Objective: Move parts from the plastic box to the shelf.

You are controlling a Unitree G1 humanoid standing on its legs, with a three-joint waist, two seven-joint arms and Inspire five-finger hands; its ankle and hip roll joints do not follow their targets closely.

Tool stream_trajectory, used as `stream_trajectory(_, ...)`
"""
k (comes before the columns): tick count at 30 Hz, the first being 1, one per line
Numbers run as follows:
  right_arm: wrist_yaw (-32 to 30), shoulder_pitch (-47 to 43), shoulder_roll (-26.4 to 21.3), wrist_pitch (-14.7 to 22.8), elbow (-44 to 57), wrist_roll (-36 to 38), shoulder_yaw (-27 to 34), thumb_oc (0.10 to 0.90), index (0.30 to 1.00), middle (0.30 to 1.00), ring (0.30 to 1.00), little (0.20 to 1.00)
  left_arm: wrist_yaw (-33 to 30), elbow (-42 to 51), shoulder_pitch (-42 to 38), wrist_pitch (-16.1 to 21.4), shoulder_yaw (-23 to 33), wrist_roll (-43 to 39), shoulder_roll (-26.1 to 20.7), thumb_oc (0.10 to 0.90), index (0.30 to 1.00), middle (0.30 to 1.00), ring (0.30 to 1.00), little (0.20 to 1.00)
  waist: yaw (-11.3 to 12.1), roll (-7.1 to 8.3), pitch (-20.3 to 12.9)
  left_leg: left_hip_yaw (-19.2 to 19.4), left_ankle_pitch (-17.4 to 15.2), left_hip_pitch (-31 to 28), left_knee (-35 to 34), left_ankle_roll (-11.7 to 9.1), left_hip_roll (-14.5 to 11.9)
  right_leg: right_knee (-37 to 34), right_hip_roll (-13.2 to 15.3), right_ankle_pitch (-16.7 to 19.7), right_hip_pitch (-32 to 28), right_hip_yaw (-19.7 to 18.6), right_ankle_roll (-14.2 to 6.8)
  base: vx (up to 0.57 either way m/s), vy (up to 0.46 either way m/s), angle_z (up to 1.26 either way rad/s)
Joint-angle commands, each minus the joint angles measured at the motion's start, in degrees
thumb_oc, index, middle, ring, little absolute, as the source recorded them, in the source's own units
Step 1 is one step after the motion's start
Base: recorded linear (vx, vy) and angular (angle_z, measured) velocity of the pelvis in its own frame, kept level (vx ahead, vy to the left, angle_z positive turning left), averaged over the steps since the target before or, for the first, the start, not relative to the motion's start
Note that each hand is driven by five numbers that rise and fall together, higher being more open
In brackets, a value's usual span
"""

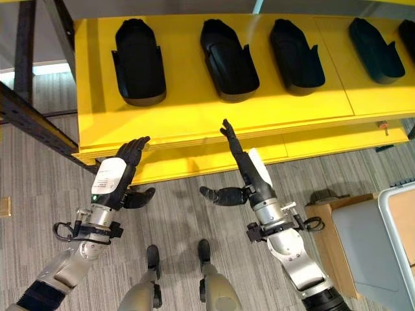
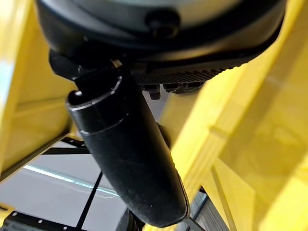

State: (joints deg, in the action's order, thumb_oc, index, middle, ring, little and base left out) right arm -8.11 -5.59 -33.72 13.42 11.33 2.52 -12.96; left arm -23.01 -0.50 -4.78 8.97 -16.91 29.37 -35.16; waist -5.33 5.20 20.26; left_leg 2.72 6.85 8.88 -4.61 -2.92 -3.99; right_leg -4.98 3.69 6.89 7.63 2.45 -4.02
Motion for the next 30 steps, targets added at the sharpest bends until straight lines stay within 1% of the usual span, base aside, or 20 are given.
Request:
stream_trajectory(1, -3.0, -2.6, -1.2, 5.2, 6.1, -0.1, 2.6, 0.900, 1.000, 1.000, 1.000, 1.000, 0.4, 3.4, -3.3, 6.6, 3.9, -4.4, -1.2, 0.900, 1.000, 1.000, 1.000, 1.000, -0.8, 0.14, -5.8, 2.2, -5.6, -7.0, -0.4, -0.3, -1.9, 2.4, 2.4, -2.6, -1.2, 1.9, -3.6, -0.03, -0.035, 0.01)
stream_trajectory(3, -3.4, -4.5, -1.1, 5.2, 5.3, 1.0, 3.5, 0.900, 1.000, 1.000, 1.000, 1.000, 2.0, 4.7, -1.2, 7.5, 4.3, -6.1, -2.2, 0.900, 1.000, 1.000, 1.000, 1.000, -0.2, -0.18, -6.2, 2.0, -5.5, -7.2, -0.4, -0.3, -1.9, 2.2, 2.5, -2.6, -1.7, 2.1, -3.5, -0.02, -0.020, 0.01)
stream_trajectory(7, -3.8, -6.2, -1.0, 5.1, 4.6, 1.2, 3.7, 0.900, 1.000, 1.000, 1.000, 1.000, 3.4, 5.9, 0.6, 7.9, 4.8, -7.5, -2.7, 0.900, 1.000, 1.000, 1.000, 1.000, 0.1, -0.36, -6.5, 1.9, -5.5, -7.4, -0.4, -0.4, -1.9, 2.0, 2.4, -2.5, -2.1, 2.3, -3.5, 0.00, 0.000, 0.00)
stream_trajectory(10, -4.8, -9.4, -0.7, 4.8, 3.3, 1.3, 4.1, 0.900, 1.000, 1.000, 1.000, 1.000, 5.0, 7.6, 3.4, 8.4, 6.0, -9.3, -3.4, 0.900, 1.000, 1.000, 1.000, 1.000, 0.9, -0.83, -7.1, 1.7, -5.3, -7.5, -0.4, -0.5, -2.0, 1.7, 2.3, -2.4, -2.6, 2.7, -3.4, -0.02, -0.038, 0.01)
stream_trajectory(14, -6.0, -12.6, -0.1, 4.1, 0.9, 1.2, 3.4, 0.900, 1.000, 1.000, 1.000, 1.000, 6.2, 8.9, 5.2, 8.6, 7.0, -11.1, -3.7, 0.900, 1.000, 1.000, 1.000, 1.000, 1.5, -1.39, -7.5, 1.3, -5.0, -7.8, -0.4, -0.7, -2.2, 1.7, 2.2, -2.5, -3.2, 3.0, -3.1, -0.01, -0.040, 0.05)
stream_trajectory(22, -8.2, -16.4, 0.6, 2.6, -4.1, 0.3, 3.0, 0.900, 1.000, 1.000, 1.000, 1.000, 7.5, 9.8, 6.8, 8.3, 7.4, -13.2, -3.3, 0.900, 1.000, 1.000, 1.000, 1.000, 2.1, -2.38, -8.0, 0.8, -4.5, -8.2, -0.4, -1.1, -2.6, 2.0, 1.9, -3.1, -4.2, 3.8, -2.6, 0.00, -0.033, 0.05)
stream_trajectory(30, -10.4, -20.3, 0.8, 1.5, -8.7, -0.2, 2.4, 0.900, 1.000, 1.000, 1.000, 1.000, 7.6, 9.6, 6.8, 8.0, 6.9, -14.2, -3.1, 0.900, 1.000, 1.000, 1.000, 1.000, 2.7, -3.49, -7.3, 0.3, -4.0, -8.3, -0.4, -1.3, -2.9, 2.6, 1.5, -3.8, -4.1, 4.0, -2.0, 0.00, -0.031, 0.02)
